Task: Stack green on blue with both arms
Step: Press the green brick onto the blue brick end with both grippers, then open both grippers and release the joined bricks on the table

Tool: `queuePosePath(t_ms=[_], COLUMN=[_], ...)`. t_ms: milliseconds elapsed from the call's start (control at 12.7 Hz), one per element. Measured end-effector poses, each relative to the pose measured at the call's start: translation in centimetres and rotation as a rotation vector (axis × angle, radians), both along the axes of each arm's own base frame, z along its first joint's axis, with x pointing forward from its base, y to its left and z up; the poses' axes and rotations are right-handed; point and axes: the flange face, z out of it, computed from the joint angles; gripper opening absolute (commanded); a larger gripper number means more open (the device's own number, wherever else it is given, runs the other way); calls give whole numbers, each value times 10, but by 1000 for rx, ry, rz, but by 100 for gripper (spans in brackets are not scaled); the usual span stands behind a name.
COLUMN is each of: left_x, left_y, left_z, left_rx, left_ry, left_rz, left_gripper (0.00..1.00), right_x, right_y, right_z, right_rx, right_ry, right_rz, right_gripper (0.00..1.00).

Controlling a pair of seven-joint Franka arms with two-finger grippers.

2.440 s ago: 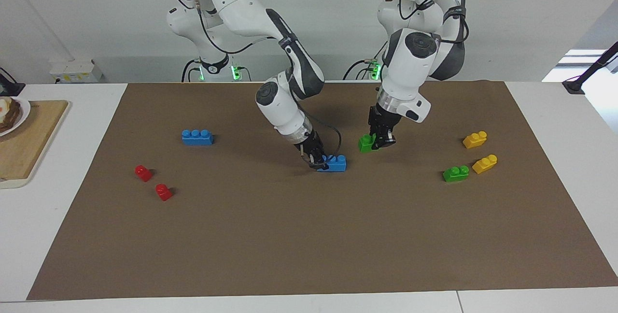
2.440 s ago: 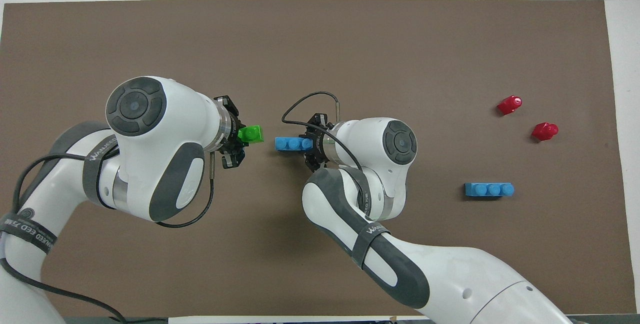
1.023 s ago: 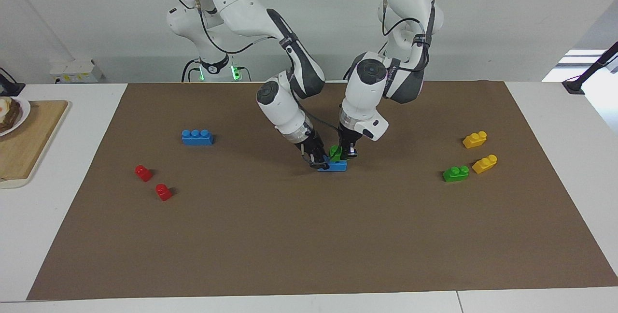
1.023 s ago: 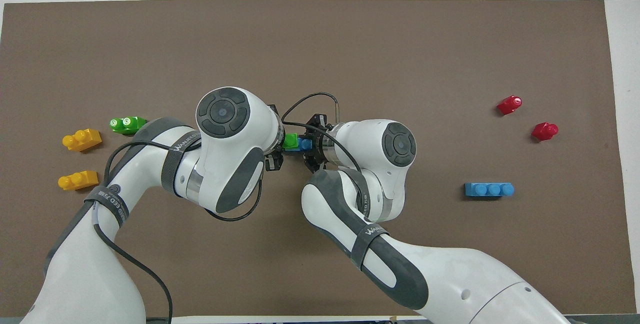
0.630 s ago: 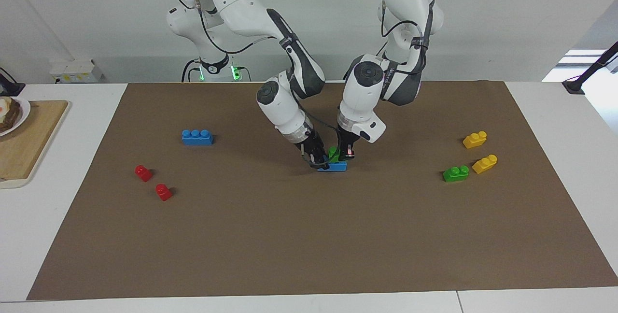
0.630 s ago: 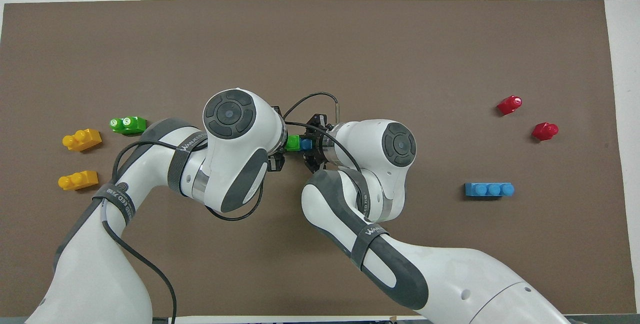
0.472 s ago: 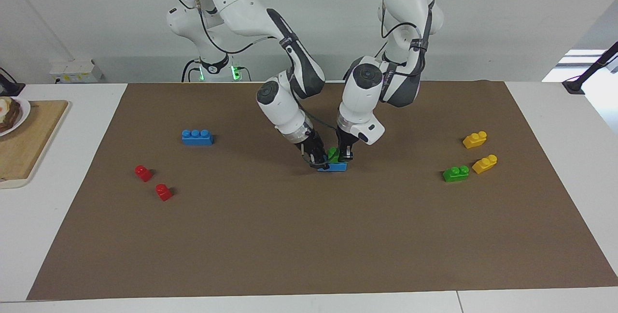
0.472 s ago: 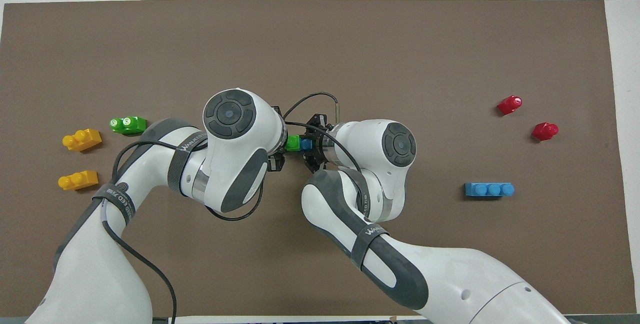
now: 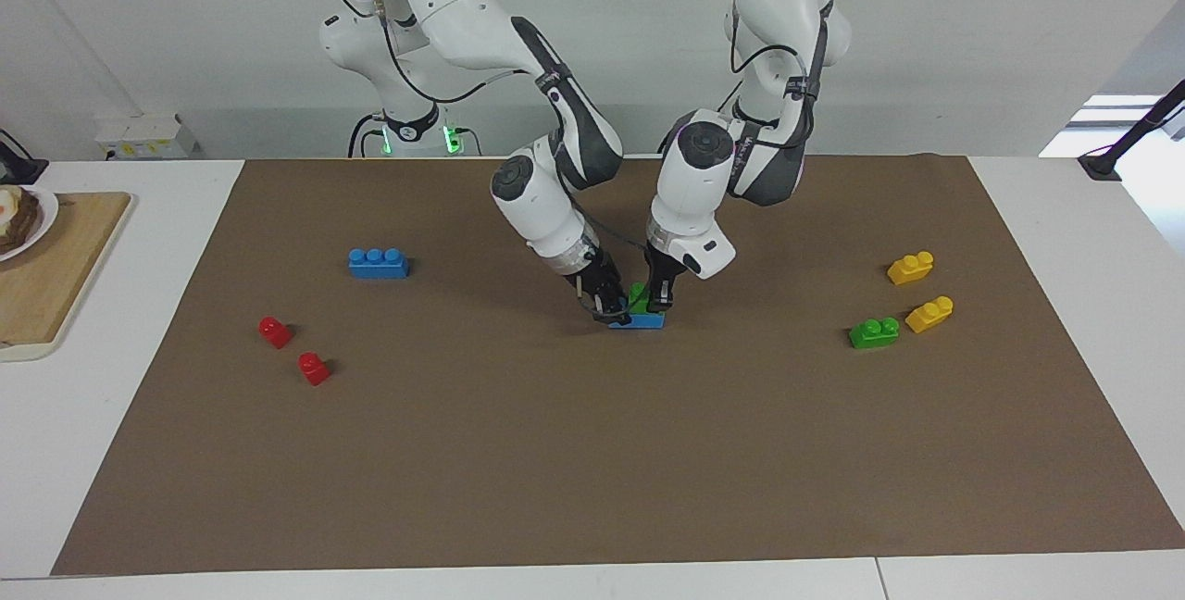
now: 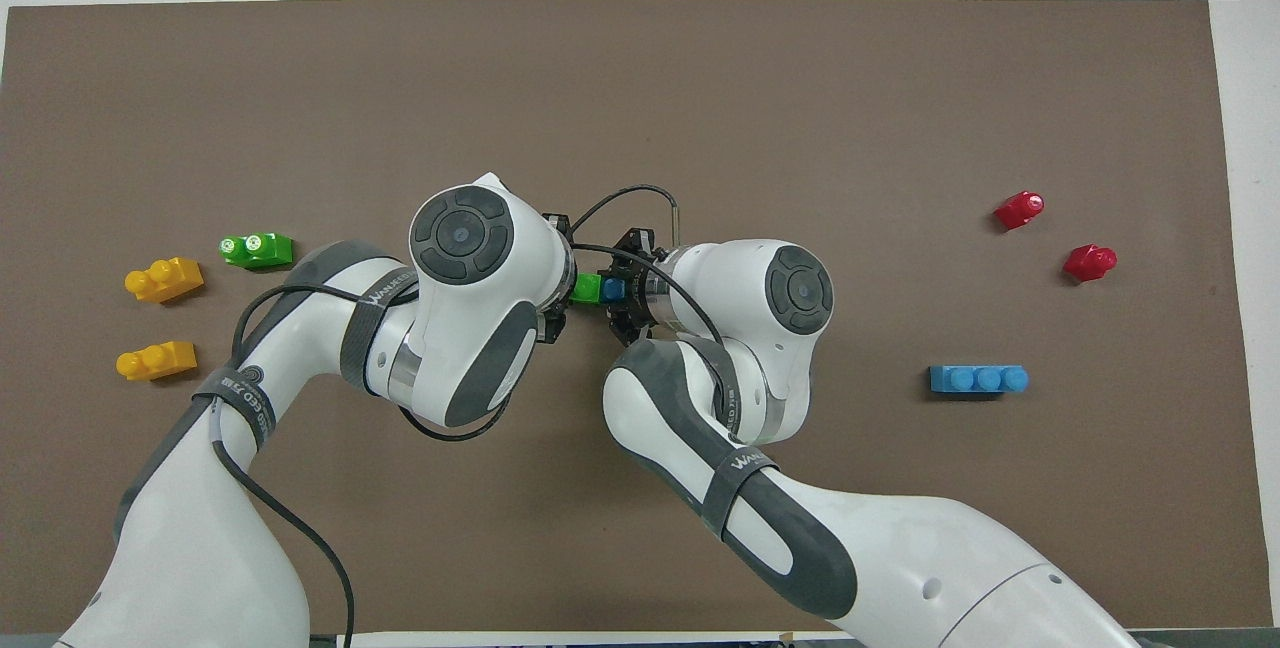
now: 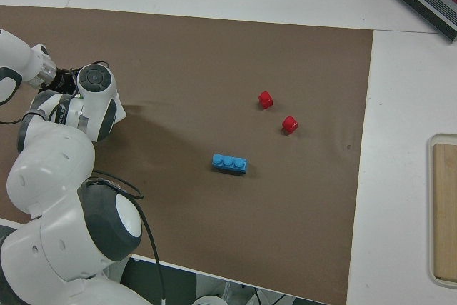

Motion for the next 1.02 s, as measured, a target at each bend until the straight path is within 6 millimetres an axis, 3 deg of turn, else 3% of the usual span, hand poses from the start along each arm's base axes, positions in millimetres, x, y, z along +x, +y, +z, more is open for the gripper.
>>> queuePosePath(t_ms=[79,157,236,315,394,551,708,866,1023], left_x=[0,-1,-2,-5,-7,-6,2,18,34], left_y=[0,0,1,1,2,4,10,32,68], left_z=[0,0,-3,-10,-16,-17,-3,24,58], left_rx=[-1,-2,2,11,18,24,24,25,25], left_ry=[-2,-3,1,13,23,30,23,13,-4], left_rz=[0,0,-6,-18,-25,-27,-36,-54,-95], left_gripper=[59,100,100,100,100,100,100,100,100], right_x=[0,0,0,0,-1,-2,-2,2,8], right_y=[0,0,0,0,0,-2,-3,-6,-11], right_z=[0,0,0,0,-2,-7,-7,-6,0], right_rx=[0,0,0,0,-2,-8,6,12,19], right_ry=[0,0,0,-1,2,8,16,14,3], right_rz=[0,0,0,1,1,-1,-22,-36,-47], right_gripper=[0,26,65,83,93,96,97,97,98])
